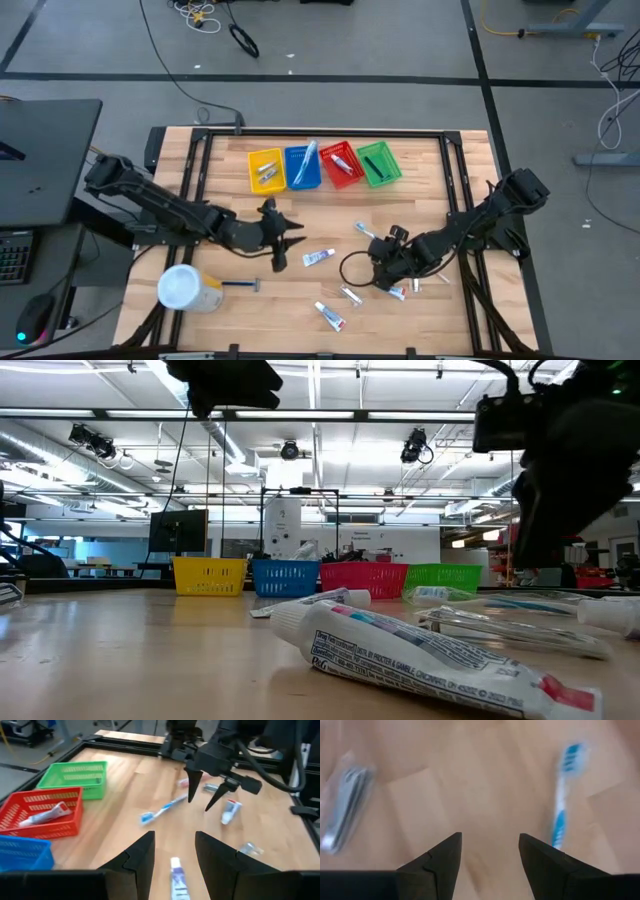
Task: Pick & Place Travel size toiletries
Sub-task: Put the top left toothpaste into the red bin, then put the razor blade into the green bin
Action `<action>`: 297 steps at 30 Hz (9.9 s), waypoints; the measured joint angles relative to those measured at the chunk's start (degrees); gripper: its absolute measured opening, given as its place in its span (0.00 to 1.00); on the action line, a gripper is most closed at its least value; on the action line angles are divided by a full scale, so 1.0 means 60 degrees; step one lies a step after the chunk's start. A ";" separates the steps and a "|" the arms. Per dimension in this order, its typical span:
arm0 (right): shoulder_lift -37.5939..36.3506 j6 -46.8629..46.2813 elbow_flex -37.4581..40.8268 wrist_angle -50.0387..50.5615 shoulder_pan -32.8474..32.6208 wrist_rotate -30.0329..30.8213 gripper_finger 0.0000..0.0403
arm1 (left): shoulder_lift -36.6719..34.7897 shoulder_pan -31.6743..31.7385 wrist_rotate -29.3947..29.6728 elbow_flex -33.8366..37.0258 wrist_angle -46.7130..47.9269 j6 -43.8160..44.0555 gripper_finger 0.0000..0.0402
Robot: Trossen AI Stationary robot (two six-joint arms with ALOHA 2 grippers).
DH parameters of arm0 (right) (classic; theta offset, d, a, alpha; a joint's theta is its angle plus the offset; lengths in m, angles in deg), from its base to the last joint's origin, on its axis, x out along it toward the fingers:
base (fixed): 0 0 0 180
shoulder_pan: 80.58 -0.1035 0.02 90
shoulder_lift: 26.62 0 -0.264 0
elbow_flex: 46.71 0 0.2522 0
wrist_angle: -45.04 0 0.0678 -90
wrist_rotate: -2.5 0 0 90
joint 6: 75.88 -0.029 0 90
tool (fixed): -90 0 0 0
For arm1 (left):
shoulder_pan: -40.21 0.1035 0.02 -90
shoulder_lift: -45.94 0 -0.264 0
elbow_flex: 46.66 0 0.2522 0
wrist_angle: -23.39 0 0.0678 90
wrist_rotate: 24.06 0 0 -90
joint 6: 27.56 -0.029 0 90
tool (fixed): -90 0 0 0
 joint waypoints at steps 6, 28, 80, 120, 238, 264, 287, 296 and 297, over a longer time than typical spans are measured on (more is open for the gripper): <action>0.0000 0.0042 0.0000 -0.0262 -0.0335 -0.0837 0.51 | 0.0004 -0.0337 -0.0438 0.0212 -0.0191 0.0251 0.37; 0.0000 0.0887 0.0000 -0.1555 -0.0786 0.0074 0.51 | 0.3726 -0.0016 -0.1108 0.0433 -0.3008 0.0057 0.43; 0.0000 0.1083 0.0000 -0.1909 -0.0778 0.0076 0.51 | 0.5887 0.2952 -0.0839 -0.2039 -0.3249 -0.0928 0.30; 0.0000 0.1114 0.0000 -0.1940 -0.0777 0.0078 0.51 | 0.6940 0.6623 -0.4077 -0.4182 -0.1479 -0.3366 0.30; -0.1421 -0.2749 -0.0007 0.0866 -0.1809 0.0109 0.51 | 0.0111 0.0463 -0.3352 0.1277 -0.0426 -0.1349 0.47; -0.1421 -0.1198 -0.0007 -0.0335 -0.1776 0.1333 0.51 | 0.1021 -0.0968 -0.6951 0.1228 0.4990 0.3067 0.40; -0.1417 -0.1194 -0.0011 -0.0350 -0.1776 0.1329 0.51 | 0.1749 -0.2312 -0.5898 0.1220 0.4678 0.3784 0.47; -0.1417 -0.0876 -0.0009 -0.0362 -0.1776 0.1326 0.51 | 0.1745 -0.2393 -0.5347 0.1547 0.4319 0.3800 0.47; -0.1417 -0.0875 -0.0008 -0.0364 -0.1776 0.1328 0.51 | 0.1738 -0.2414 -0.5333 0.1599 0.4205 0.3828 0.47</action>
